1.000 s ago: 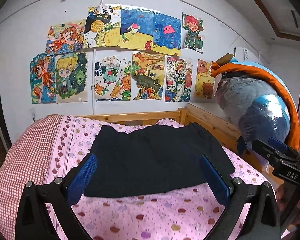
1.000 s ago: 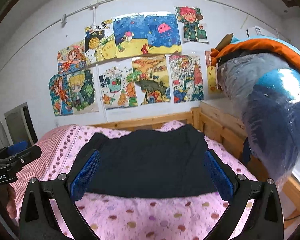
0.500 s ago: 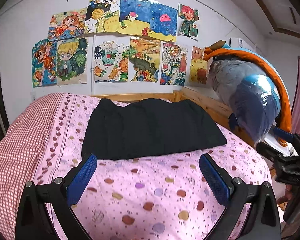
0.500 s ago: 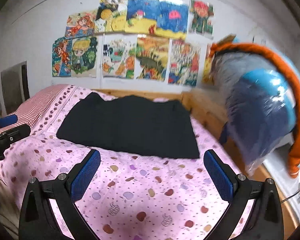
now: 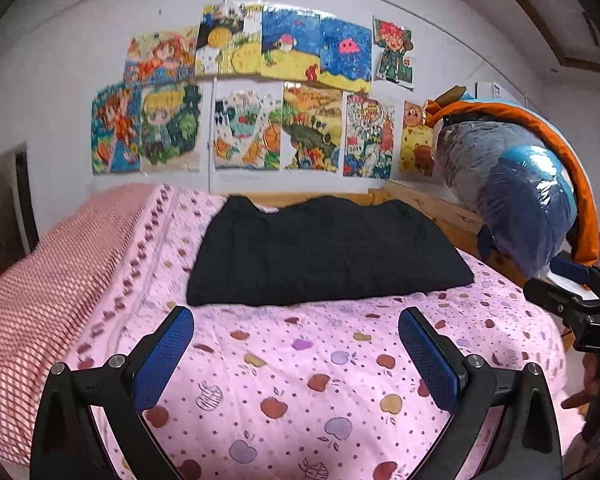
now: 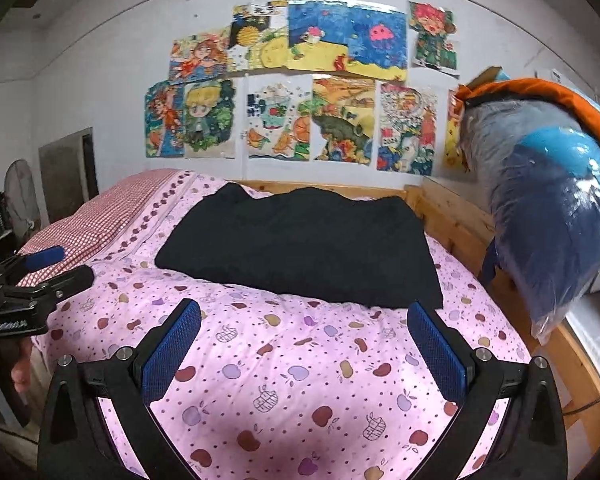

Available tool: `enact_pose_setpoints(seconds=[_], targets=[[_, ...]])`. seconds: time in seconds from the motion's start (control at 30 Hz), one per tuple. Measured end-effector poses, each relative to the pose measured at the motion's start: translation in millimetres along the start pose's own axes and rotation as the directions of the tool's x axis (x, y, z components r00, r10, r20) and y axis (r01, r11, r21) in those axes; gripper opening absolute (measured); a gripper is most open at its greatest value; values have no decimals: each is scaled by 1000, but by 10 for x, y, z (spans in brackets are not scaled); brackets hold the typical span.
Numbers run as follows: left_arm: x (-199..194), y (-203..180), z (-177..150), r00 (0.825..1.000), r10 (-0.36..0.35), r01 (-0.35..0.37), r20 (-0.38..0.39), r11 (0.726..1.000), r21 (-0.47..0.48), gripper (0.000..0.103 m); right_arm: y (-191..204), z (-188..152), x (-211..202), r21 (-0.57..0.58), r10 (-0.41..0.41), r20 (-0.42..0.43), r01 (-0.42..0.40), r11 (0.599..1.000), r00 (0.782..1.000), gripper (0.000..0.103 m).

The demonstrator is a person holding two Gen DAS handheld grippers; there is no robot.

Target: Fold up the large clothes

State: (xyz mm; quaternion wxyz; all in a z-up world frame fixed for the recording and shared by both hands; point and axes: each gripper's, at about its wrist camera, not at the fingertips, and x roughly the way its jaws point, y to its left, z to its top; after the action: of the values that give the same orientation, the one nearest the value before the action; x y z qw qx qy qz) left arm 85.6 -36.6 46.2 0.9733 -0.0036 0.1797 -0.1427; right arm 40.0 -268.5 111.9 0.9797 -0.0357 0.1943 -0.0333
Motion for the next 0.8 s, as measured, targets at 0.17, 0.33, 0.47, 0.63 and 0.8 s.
enact_pose_setpoints(seconds=[0.17,0.33,0.47,0.63,0.8], targets=[[-25,-88,-27,1000,-22,22,3,999,41,103,35,-119,140,1,24,-62,-24,1000,998,101],[33,-150,-78,999,-19,21,-26,997,70,103,1,-200,186,15,18,-63,-18,1000,998,101],[42,-169,-93,999,-16,18,-30,997,80,103,-42,-214,196,25,3,-53,-1,1000,999,101],[43,-174,-97,1000,-17,18,-24,997,78,103,-73,-237,234,30,-5,-79,8,1000,997,101],[37,-175,-92,1000,-14,16,-22,997,76,103,-81,-265,280,30,-13,-106,16,999,994,101]])
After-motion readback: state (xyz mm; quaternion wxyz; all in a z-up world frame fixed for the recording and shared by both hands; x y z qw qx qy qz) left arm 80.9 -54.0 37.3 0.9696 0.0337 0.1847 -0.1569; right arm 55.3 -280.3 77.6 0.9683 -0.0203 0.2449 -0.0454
